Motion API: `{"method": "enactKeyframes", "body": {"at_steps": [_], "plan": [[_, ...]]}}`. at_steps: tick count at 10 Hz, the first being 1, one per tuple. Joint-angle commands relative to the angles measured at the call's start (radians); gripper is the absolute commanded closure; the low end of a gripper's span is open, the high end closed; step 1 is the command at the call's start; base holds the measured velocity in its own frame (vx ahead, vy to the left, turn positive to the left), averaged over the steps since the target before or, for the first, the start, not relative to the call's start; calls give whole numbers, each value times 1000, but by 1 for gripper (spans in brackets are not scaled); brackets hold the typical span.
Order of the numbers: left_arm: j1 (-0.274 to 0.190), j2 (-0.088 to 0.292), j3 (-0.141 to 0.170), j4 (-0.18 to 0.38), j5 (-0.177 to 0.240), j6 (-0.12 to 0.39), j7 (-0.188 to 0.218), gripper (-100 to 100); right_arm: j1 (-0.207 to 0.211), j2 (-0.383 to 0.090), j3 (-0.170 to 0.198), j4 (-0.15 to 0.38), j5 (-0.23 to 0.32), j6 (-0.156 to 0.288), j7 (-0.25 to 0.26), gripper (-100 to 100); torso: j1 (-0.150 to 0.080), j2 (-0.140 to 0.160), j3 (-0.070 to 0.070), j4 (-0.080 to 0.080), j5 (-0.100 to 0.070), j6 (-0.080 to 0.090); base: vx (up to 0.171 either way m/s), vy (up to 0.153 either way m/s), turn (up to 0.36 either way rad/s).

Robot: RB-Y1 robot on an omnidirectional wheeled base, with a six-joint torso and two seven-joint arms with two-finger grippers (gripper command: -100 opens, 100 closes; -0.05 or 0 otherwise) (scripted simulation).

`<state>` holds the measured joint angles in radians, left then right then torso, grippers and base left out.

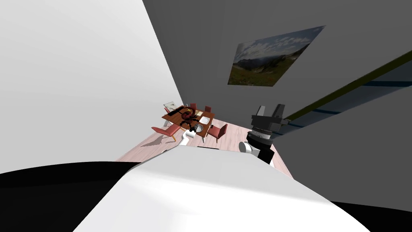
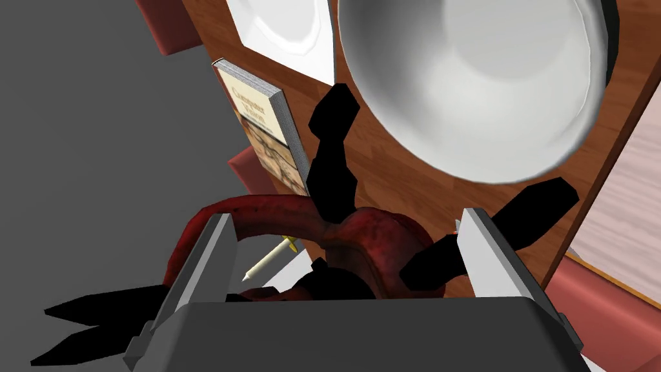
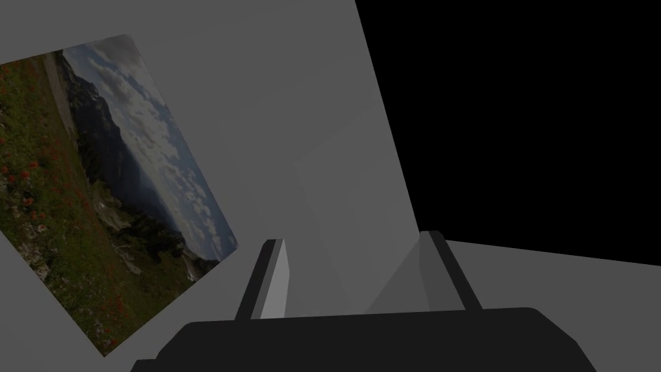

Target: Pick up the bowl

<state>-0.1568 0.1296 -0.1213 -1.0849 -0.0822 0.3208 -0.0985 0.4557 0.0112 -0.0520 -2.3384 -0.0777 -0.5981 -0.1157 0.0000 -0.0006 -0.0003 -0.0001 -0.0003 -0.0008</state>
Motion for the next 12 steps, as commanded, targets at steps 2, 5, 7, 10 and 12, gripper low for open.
{"method": "enactKeyframes", "body": {"at_steps": [2, 5, 7, 10, 12], "plan": [[-30, -6, 6, 58, -2, 36, -4, -100, 0, 0, 0, 0, 0, 0, 0, 0, 0, 0, 0, 0, 0, 0, 16, -3, -39], [-80, -15, 22, 145, -8, 94, -10, -100, 0, 0, 0, 0, 0, 0, 0, 0, 0, 0, 0, 0, 0, 0, 16, 1, -41], [-103, -19, 31, 195, -11, 121, -13, -100, 0, 0, 0, 0, 0, 0, 0, 0, 1, -1, 0, 0, 0, 0, 24, 6, -50], [-143, -23, 52, 279, -18, 174, -17, -100, 0, 0, 0, 0, 0, 0, 0, 0, 1, -1, 0, 0, 0, 0, 23, 13, -46], [-161, -24, 62, 317, -21, 197, -18, -100, 0, 0, 0, 0, 0, 0, 0, 0, 1, 0, 0, 0, 0, 0, 11, 6, -12]]}}
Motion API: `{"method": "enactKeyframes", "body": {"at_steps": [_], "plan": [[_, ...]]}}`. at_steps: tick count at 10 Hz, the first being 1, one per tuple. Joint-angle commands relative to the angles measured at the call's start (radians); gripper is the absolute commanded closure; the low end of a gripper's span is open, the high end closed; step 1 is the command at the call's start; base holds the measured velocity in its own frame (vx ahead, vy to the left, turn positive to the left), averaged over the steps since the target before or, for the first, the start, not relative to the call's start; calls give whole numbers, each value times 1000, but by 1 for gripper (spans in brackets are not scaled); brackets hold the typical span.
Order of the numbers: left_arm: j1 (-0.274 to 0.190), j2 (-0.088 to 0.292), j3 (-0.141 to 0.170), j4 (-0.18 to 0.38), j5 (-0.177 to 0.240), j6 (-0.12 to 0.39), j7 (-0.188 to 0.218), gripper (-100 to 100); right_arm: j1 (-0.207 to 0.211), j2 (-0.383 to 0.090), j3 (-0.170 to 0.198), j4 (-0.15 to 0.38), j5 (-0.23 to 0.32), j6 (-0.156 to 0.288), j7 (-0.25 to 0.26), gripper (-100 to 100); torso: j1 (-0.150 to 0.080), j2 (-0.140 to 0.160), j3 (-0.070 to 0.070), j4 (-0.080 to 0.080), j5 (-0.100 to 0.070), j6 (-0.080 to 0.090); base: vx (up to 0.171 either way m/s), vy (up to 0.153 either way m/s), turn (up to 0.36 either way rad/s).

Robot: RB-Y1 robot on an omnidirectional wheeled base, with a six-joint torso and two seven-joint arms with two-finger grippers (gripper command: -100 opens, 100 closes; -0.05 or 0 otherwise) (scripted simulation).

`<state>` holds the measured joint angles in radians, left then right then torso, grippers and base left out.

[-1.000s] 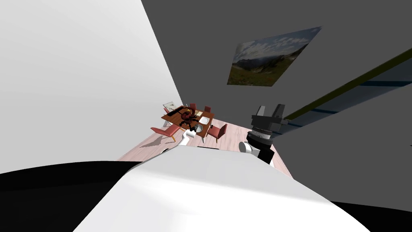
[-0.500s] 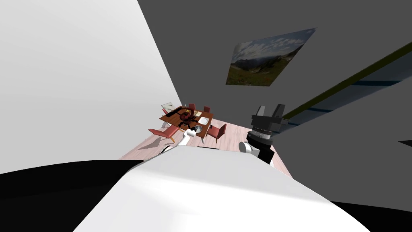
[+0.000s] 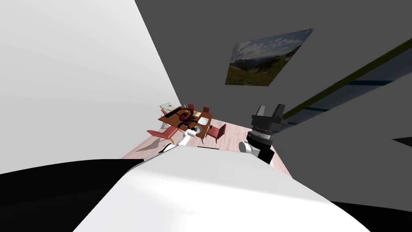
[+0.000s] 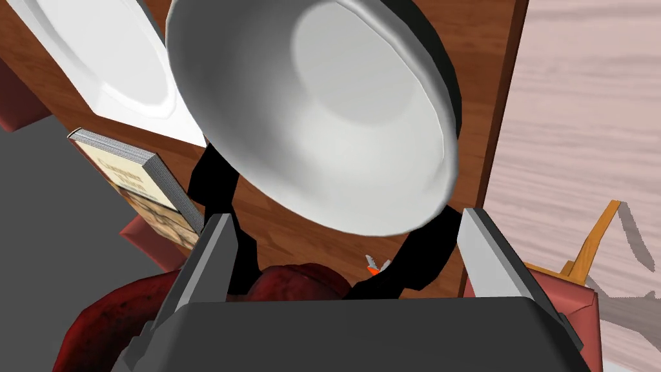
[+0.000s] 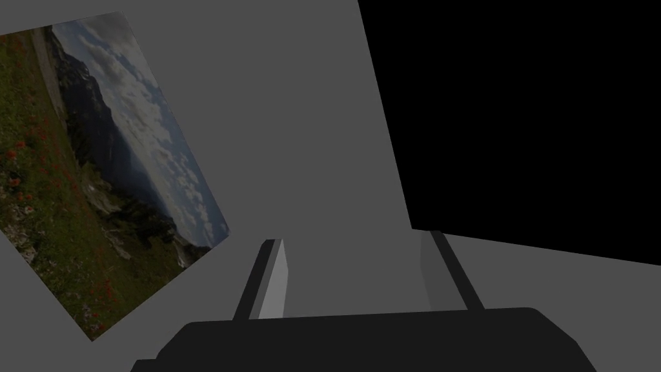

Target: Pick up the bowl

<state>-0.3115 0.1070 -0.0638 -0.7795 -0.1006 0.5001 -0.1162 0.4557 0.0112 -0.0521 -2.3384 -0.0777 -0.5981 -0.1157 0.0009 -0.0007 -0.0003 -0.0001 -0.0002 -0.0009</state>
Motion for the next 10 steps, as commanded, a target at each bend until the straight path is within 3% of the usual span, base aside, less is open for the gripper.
{"method": "enactKeyframes", "body": {"at_steps": [1, 6, 8, 9, 10], "plan": [[-22, -3, 15, 48, -6, 40, -2, -100, 0, 0, 0, 0, 0, 0, 0, 0, 0, 0, 0, 0, 0, 0, 41, 13, -71], [-55, -10, 51, 184, -14, 118, -5, -100, 0, 0, 0, 0, 0, 0, 0, 0, 1, -3, -1, -1, 0, 0, 55, 16, -51], [-45, -9, 49, 159, -13, 128, -9, -100, 0, 0, 0, 0, 0, 0, 0, 0, 0, -1, -1, 0, 0, 0, 23, -1, -5], [-45, -9, 49, 160, -13, 129, -9, 0, 0, 0, 0, 0, 0, 0, 0, 0, -1, 0, 0, 0, 0, 0, 0, 0, 0], [-33, -6, 48, 181, -14, 97, -5, -100, 0, 0, 0, 0, 0, 0, 0, 0, -1, 1, 0, 0, 0, 0, 39, -1, -16]]}}
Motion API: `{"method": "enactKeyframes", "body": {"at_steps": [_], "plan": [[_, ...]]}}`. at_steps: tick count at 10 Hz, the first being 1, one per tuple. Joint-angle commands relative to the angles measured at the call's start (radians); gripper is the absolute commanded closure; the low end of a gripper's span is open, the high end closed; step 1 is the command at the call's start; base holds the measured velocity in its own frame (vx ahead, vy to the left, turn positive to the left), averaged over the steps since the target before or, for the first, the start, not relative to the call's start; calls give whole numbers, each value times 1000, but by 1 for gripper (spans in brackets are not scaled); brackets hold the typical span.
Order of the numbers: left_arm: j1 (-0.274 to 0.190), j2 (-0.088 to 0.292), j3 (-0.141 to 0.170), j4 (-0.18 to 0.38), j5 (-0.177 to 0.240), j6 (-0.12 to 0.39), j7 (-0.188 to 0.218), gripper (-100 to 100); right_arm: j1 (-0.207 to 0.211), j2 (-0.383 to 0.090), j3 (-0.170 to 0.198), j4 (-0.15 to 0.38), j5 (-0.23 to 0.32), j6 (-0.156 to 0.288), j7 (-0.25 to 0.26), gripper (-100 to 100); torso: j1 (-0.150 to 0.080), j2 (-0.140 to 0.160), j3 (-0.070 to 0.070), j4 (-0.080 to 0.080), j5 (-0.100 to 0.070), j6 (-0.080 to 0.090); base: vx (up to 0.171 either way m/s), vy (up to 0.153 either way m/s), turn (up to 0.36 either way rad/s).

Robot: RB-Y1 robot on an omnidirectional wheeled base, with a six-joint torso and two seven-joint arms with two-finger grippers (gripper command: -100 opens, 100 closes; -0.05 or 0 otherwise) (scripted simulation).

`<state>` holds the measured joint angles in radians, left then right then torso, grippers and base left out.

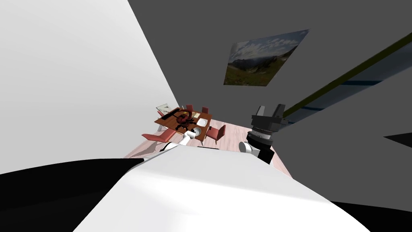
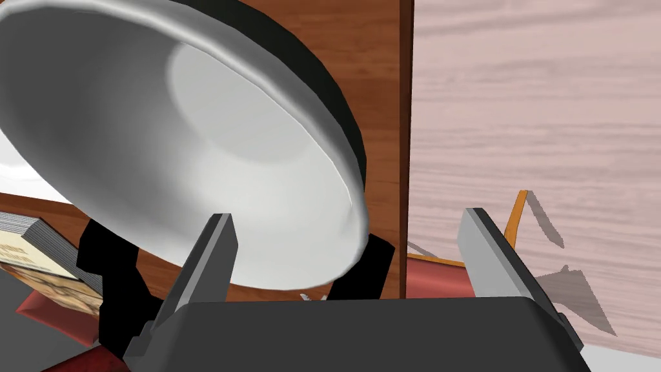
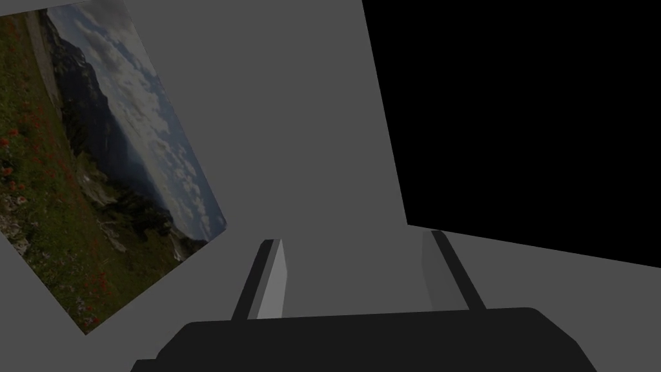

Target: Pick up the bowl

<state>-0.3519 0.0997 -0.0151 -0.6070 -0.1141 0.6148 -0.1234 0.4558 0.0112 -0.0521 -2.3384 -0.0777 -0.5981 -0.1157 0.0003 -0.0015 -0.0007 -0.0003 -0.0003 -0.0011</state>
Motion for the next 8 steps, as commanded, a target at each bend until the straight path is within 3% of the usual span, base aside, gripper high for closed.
{"method": "enactKeyframes", "body": {"at_steps": [1, 4, 5, 6, 8], "plan": [[11, 2, -1, 15, -1, -29, 3, -100, 0, 0, 0, 0, 0, 0, 0, 0, 0, 0, 0, 0, 0, 0, 65, -6, -16], [30, 7, -4, 50, -4, -82, 10, -100, 0, 0, 0, 0, 0, 0, 0, 0, -1, -2, -1, -1, 0, 0, 67, -13, -13], [29, 5, -4, 41, -7, -70, 12, -100, 0, 0, 0, 0, 0, 0, 0, 0, -1, -2, -1, 0, 0, 0, 23, -5, 0], [29, 5, -4, 43, -7, -74, 12, 100, 0, 0, 0, 0, 0, 0, 0, 0, 0, 0, 0, 0, 0, 0, 0, 0, 0], [30, 5, -4, 44, -7, -73, 12, 100, 0, 0, 0, 0, 0, 0, 0, 0, 0, 1, 1, 1, 0, 1, 0, 0, 0]]}}
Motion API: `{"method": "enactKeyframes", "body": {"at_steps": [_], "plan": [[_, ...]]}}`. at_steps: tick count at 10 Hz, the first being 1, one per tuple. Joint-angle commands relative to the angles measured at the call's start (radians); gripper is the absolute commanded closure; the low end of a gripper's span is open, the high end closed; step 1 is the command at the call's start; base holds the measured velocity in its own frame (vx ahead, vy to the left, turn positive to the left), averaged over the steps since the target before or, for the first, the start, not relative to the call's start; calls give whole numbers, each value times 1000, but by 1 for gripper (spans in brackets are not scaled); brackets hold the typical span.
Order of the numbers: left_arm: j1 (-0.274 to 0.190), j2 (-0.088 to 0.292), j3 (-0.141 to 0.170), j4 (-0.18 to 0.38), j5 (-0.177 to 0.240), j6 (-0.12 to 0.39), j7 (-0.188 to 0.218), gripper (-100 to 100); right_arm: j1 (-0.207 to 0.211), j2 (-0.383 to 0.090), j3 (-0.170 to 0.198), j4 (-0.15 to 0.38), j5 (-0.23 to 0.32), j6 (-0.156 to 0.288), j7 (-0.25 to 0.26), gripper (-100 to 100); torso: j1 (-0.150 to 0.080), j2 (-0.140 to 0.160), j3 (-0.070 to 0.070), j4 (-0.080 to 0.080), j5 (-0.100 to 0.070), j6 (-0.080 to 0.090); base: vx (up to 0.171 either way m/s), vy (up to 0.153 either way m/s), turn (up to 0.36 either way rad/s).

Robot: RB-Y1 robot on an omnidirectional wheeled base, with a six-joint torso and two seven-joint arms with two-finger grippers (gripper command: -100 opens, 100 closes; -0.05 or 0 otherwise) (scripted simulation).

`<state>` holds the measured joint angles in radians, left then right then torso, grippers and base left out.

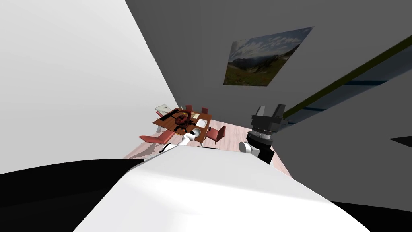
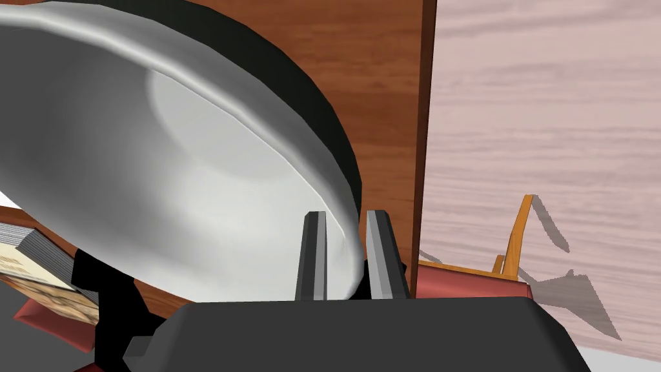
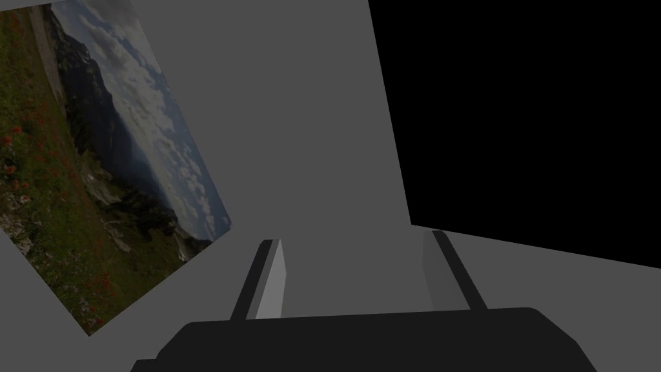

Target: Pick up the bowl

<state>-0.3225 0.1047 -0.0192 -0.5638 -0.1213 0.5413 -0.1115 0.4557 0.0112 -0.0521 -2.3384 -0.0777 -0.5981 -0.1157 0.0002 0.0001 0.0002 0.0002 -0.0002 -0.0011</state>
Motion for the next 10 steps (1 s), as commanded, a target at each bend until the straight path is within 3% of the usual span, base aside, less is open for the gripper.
{"method": "enactKeyframes", "body": {"at_steps": [1, 2, 3, 4, 8, 9, 10], "plan": [[0, 0, 0, 0, 0, 0, 0, 100, 0, 0, 0, 0, 0, 0, 0, 0, 0, 0, 0, 0, 0, 0, 0, 0, 0], [0, 0, 0, 0, 0, 0, 0, 100, 0, 0, 0, 0, 0, 0, 0, 0, 0, 0, 0, 0, 0, 0, 0, 0, 0], [0, 0, 0, 0, 0, 0, 0, 0, 0, 0, 0, 0, 0, 0, 0, 0, 0, 0, 0, 0, 0, 0, 0, 0, 0], [-15, -2, 2, -21, 5, 34, -7, 100, 0, 0, 0, 0, 0, 0, 0, 0, 0, 1, 0, 0, 0, 0, -50, 14, 23], [-34, -7, 5, -56, 8, 87, -14, 100, 0, 0, 0, 0, 0, 0, 0, 0, -1, 6, 4, 2, -1, 0, -63, 8, 12], [-31, -5, 5, -49, 9, 76, -14, 100, 0, 0, 0, 0, 0, 0, 0, 0, -1, 6, 4, 2, -1, 0, -24, 3, -2], [-30, -5, 4, -51, 9, 80, -14, 0, 0, 0, 0, 0, 0, 0, 0, 0, -1, 4, 3, 2, -1, 0, -5, 0, 1]]}}
